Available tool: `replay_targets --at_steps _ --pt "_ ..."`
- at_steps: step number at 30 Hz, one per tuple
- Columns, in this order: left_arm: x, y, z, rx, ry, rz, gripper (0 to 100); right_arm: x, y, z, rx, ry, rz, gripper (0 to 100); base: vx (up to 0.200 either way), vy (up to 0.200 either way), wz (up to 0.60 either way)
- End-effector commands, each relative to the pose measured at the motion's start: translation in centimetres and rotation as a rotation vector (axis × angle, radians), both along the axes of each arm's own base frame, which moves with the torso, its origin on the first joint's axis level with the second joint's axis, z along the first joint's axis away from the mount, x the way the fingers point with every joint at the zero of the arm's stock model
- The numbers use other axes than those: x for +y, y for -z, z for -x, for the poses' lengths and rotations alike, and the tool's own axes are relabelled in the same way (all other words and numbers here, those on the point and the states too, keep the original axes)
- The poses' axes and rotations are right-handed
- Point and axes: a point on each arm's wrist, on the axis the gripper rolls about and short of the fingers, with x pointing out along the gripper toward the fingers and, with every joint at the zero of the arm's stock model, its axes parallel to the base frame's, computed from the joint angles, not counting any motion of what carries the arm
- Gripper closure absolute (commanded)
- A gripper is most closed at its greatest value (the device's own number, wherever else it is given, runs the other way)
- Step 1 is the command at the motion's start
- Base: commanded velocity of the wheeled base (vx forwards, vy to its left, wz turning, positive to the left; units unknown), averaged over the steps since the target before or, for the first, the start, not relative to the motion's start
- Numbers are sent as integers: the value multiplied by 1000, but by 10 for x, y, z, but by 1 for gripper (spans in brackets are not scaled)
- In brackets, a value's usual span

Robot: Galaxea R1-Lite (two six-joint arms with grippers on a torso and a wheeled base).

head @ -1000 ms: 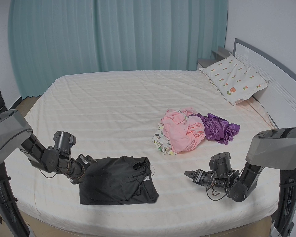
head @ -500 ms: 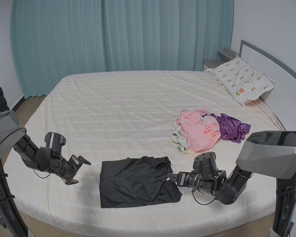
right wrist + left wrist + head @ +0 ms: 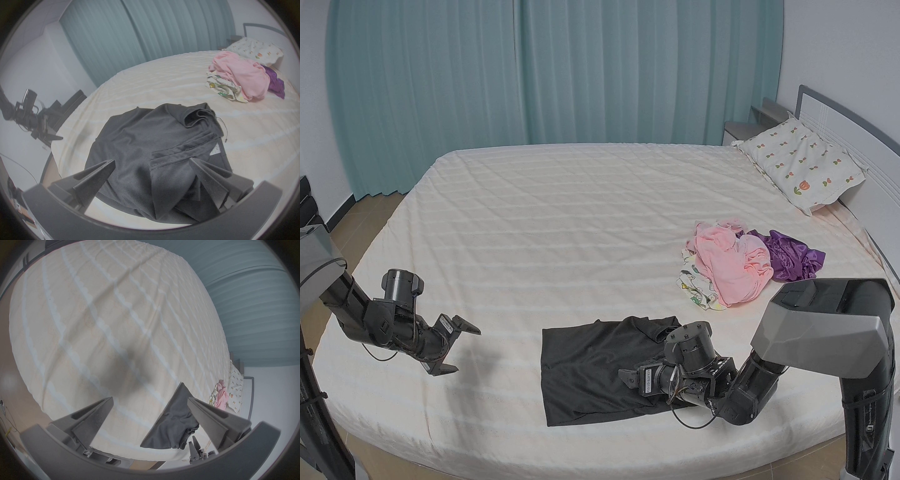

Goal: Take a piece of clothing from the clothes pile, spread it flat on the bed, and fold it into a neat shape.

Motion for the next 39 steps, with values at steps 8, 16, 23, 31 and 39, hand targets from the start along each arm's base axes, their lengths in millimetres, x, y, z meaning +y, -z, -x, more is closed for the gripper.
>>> replay_targets --at_steps 8,16,23,31,39 --pt "0 1 0 3 -1 0 0 -7 14 4 47 10 100 0 0 0 0" --pt "0 1 0 3 -2 -1 0 -14 9 11 40 29 118 100 0 0 0" --pt "0 2 0 6 -2 -1 0 -39 -2 23 60 72 115 100 0 0 0" --pt "0 3 0 9 1 -1 0 -77 5 34 101 141 135 100 0 0 0" --pt "0 3 1 11 -1 -1 0 -90 12 38 139 165 165 100 0 0 0"
